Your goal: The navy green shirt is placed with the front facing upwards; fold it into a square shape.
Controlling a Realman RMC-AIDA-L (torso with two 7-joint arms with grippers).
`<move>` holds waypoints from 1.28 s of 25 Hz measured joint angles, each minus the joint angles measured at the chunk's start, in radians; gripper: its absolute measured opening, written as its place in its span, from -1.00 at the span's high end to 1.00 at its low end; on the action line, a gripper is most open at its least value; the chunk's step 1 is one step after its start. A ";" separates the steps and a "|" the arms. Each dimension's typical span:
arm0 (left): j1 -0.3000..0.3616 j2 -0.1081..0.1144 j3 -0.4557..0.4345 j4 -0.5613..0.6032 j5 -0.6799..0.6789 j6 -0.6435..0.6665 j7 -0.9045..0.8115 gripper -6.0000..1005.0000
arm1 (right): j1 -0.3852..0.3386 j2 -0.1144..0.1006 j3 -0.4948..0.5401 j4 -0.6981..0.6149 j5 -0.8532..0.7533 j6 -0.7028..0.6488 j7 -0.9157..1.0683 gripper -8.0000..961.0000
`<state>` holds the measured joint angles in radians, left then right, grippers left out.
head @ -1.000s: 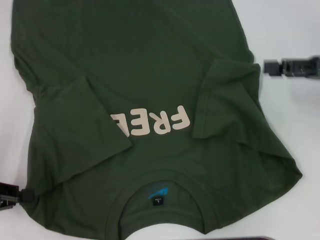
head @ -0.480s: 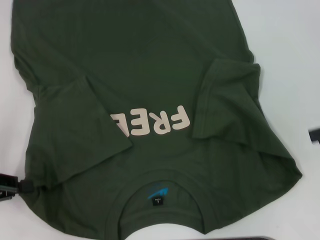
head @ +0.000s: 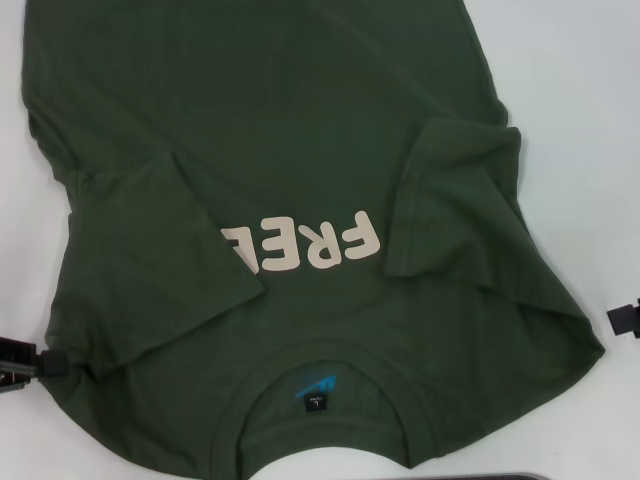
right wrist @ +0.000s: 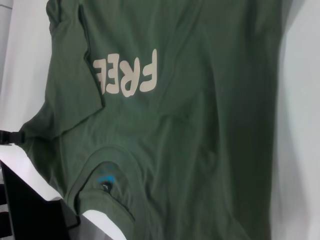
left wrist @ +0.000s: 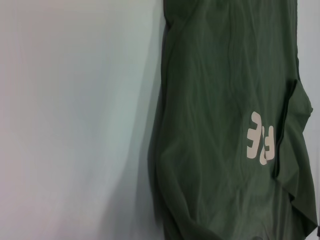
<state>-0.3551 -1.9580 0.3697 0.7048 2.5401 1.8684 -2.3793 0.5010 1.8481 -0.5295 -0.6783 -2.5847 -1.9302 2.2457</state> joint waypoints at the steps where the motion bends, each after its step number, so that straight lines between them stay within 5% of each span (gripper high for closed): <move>1: 0.000 0.000 0.000 -0.001 0.000 0.000 0.000 0.89 | 0.000 0.004 -0.001 0.002 0.000 0.008 -0.002 -0.77; 32: -0.017 0.003 0.000 -0.001 -0.001 0.011 -0.022 0.89 | 0.010 0.055 -0.072 0.071 -0.005 0.129 0.009 -0.77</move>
<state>-0.3719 -1.9550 0.3697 0.7037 2.5387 1.8793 -2.4015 0.5109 1.9029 -0.6010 -0.6070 -2.5895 -1.8014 2.2548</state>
